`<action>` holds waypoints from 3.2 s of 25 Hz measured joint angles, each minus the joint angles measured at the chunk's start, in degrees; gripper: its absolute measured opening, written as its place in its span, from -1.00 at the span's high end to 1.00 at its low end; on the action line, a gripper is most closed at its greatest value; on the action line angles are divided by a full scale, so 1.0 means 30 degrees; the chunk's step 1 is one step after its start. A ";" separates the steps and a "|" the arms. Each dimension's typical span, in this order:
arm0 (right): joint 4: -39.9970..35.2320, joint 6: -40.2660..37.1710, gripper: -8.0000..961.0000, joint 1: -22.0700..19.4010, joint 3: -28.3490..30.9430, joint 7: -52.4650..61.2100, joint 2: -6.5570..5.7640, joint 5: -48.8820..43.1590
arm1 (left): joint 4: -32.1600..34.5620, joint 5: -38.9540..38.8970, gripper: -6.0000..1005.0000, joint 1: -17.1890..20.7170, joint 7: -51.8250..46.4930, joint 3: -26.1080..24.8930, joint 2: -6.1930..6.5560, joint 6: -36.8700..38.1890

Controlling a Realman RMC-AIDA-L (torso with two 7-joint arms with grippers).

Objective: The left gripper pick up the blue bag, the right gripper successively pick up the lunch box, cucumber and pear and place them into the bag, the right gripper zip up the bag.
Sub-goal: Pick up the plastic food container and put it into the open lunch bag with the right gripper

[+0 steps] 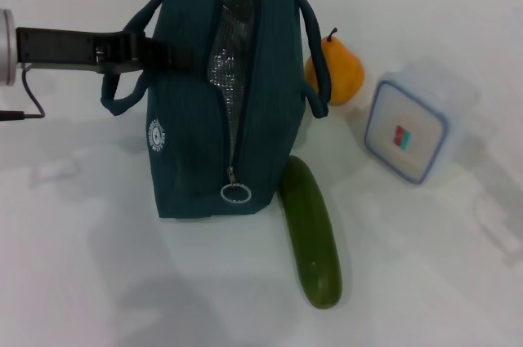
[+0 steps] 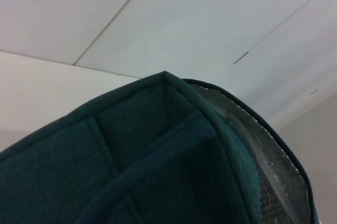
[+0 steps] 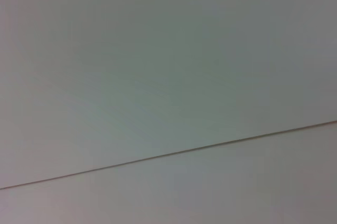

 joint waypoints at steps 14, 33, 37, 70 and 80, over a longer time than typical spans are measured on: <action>-0.3193 0.0426 0.98 -0.1009 -0.1624 -0.4201 -0.0174 -0.0094 | -0.0482 0.0001 0.92 -0.0067 0.0365 -0.0110 0.0028 -0.0203; -0.6801 0.1482 0.35 -0.2343 -0.1839 -1.2697 -0.1641 -0.1994 | -0.0484 -0.0060 0.92 0.0131 0.0354 -0.0117 -0.0036 -0.0235; -0.8199 0.2747 0.05 -0.2396 -0.1830 -1.4302 -0.1553 -0.3422 | -0.0483 -0.0060 0.92 0.0124 0.0354 -0.0117 -0.0060 -0.0235; -0.8828 0.7734 -0.76 0.0936 -0.2644 -1.5560 -0.0619 -0.7528 | -0.0482 -0.0089 0.92 0.0009 0.0328 -0.0116 -0.0147 -0.0454; -0.8830 0.8007 -0.24 0.0946 -0.2768 -1.5542 -0.0729 -0.7906 | -0.0482 -0.0090 0.92 -0.0005 0.0282 -0.0115 -0.0136 -0.0505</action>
